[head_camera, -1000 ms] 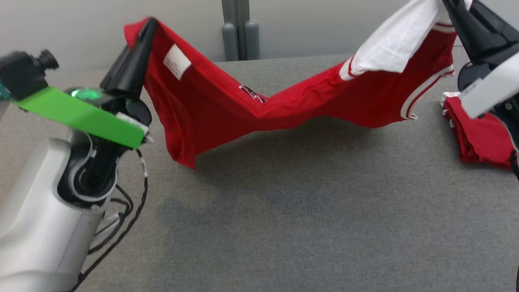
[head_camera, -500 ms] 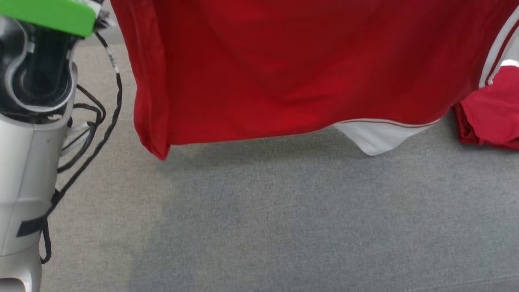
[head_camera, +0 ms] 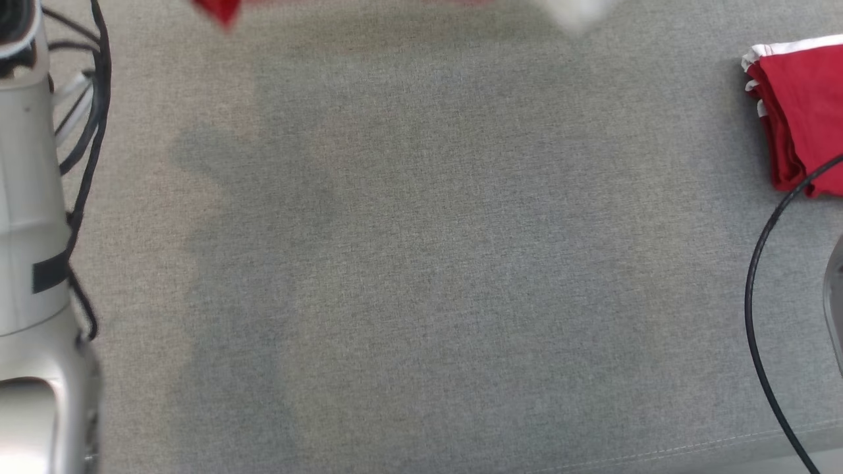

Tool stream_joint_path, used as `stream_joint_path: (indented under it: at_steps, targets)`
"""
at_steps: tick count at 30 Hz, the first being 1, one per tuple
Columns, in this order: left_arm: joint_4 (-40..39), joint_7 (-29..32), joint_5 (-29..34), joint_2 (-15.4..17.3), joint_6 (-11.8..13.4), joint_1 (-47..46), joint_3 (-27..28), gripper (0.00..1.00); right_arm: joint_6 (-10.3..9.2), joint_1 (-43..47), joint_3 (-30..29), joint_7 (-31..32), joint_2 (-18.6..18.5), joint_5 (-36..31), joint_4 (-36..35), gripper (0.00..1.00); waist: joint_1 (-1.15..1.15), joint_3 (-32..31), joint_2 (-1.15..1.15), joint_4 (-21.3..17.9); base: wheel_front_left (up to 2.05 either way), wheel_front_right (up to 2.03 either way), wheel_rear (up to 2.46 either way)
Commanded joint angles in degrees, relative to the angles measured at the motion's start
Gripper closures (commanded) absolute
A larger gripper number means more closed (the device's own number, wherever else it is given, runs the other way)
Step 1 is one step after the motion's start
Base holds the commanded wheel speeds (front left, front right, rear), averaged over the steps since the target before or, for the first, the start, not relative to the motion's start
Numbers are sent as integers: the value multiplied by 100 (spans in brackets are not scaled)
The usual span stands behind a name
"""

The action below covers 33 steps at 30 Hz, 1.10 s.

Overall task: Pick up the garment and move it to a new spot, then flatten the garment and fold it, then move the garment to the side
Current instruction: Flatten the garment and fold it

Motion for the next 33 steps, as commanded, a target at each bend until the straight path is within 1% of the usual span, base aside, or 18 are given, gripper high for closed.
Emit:
stream_joint_path:
  at_steps: [1,3,4,5,7,8,10,13,15,17,19,21,22,25,28,33]
  targets:
    - [-143,-9,171,-165,-73,2,150,100,-1,-78,-23,-104,-3,-47,-16,100,-1,30,0,17,0,0,0]
    - [-306,-4,253,-404,-131,216,233,100,-1,49,134,-161,-90,-102,62,100,-1,30,0,61,0,0,0]
    - [-351,-4,276,-442,-131,342,142,100,-1,192,227,-171,-160,-120,152,100,-1,23,0,84,0,0,0]
    - [-381,-5,234,-464,-137,510,-24,100,-1,363,371,-177,-241,-141,247,100,-1,17,0,107,0,0,0]
    - [-350,-6,162,-373,-140,865,-306,100,-1,681,641,-106,-381,-92,428,100,-1,24,0,130,0,0,0]
    - [-274,-6,109,-354,-141,1110,-483,100,-1,889,806,-62,-520,-102,514,100,-1,23,0,159,0,0,0]
    - [-141,-8,44,-323,-142,1535,-712,100,-2,1353,1117,123,-647,89,634,100,-1,40,0,192,0,0,0]
    - [69,-7,-96,-310,-143,2173,-937,100,-4,2087,1441,475,-952,430,685,100,-1,-2,0,237,0,0,0]
    - [162,-8,-298,-332,-144,2602,-1029,100,-4,2636,1661,858,-1177,710,626,100,-1,-107,0,258,0,0,0]
    - [219,-8,-484,-253,-144,3034,-1156,100,-5,3170,1728,1268,-1396,1049,460,100,-1,-242,0,266,0,0,0]
    - [288,-5,-900,-174,-144,3477,-1428,100,-6,3683,1691,1656,-1626,1307,244,100,-1,-369,0,257,0,0,0]
    - [285,-2,-1171,60,-145,3785,-1706,100,-5,4206,1606,2013,-1784,1496,-6,100,-1,-513,0,253,0,0,0]
    - [283,26,-1406,152,-145,3981,-1854,100,-5,4515,1534,2266,-1855,1625,-127,100,-1,-598,0,259,0,0,0]
    - [296,28,-1630,429,-145,4420,-2207,100,-5,5185,1280,2747,-1968,1778,-519,100,-1,-799,0,268,0,0,0]
    - [347,7,-1755,663,-145,4763,-2399,100,-5,5878,978,3222,-1961,1833,-884,100,-1,-988,0,295,0,0,0]
    - [441,-16,-1804,882,-145,5231,-2545,100,-5,6752,525,3866,-1761,1766,-1374,100,-1,-1214,0,339,0,0,0]
